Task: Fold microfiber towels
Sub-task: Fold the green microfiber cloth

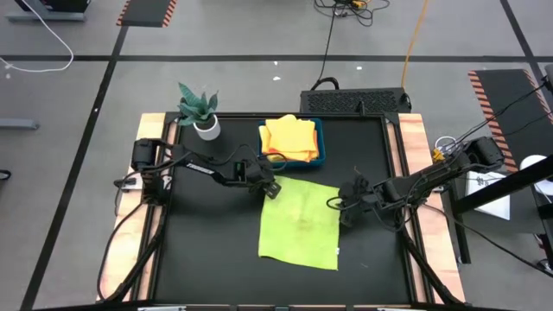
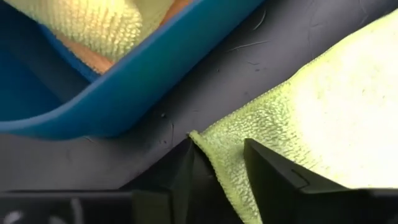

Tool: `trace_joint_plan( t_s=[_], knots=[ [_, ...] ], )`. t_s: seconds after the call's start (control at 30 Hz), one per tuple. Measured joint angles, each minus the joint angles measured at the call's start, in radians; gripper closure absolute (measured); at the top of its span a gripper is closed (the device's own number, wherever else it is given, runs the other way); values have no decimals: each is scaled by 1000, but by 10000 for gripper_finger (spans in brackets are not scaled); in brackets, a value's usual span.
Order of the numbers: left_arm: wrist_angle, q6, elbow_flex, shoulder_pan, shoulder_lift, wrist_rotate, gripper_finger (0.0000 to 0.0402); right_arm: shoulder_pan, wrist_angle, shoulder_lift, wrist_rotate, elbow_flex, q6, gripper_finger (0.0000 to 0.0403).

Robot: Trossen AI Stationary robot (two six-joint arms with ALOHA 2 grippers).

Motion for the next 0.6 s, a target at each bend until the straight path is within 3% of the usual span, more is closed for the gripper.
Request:
trace_joint_plan(
  t_s=[0.3, 0.47, 0.6],
  knots=[
    [10, 98, -2, -12, 3, -40, 390, -38, -155, 0, -18, 0, 35, 257],
    [10, 131, -2, -18, 3, -42, 397, -106, -144, 0, 9, 0, 65, 257],
    [11, 152, -2, -28, 3, -47, 399, -184, -112, 0, -54, 0, 66, 257]
  ],
)
